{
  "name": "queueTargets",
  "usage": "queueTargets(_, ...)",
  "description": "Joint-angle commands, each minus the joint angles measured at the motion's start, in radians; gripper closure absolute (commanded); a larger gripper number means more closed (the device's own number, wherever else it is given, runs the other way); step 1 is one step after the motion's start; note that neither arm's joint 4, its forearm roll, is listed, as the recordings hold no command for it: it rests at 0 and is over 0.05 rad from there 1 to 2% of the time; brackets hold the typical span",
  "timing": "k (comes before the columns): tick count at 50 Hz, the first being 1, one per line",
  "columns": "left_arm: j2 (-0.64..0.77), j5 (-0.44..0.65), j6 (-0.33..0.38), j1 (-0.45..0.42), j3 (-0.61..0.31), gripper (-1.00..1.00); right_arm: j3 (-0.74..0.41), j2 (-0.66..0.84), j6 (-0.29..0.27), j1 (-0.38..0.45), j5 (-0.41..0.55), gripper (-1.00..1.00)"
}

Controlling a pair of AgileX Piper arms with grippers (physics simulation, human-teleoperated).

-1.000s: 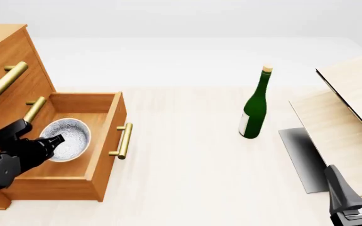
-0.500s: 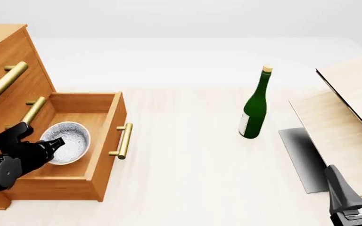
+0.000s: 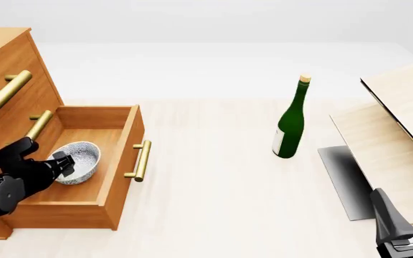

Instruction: Put the bowl in the bottom drawer of the cabinet and close it.

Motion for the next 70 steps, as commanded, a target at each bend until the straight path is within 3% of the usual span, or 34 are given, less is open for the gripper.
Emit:
queueTargets(1, -0.058, 0.031, -0.006, 0.003, 0.003, -1.00, 0.000, -0.001, 0.000, 0.000, 0.000, -1.00)
queueTargets(48, -0.296, 0.178, 0.072, -0.001, 0.012, -1.00, 0.000, -0.001, 0.000, 0.000, 0.000, -1.00)
queueTargets(70, -0.405, 0.252, 0.103, -0.044, 0.021, -1.00, 0.000, -0.001, 0.000, 0.000, 0.000, -1.00)
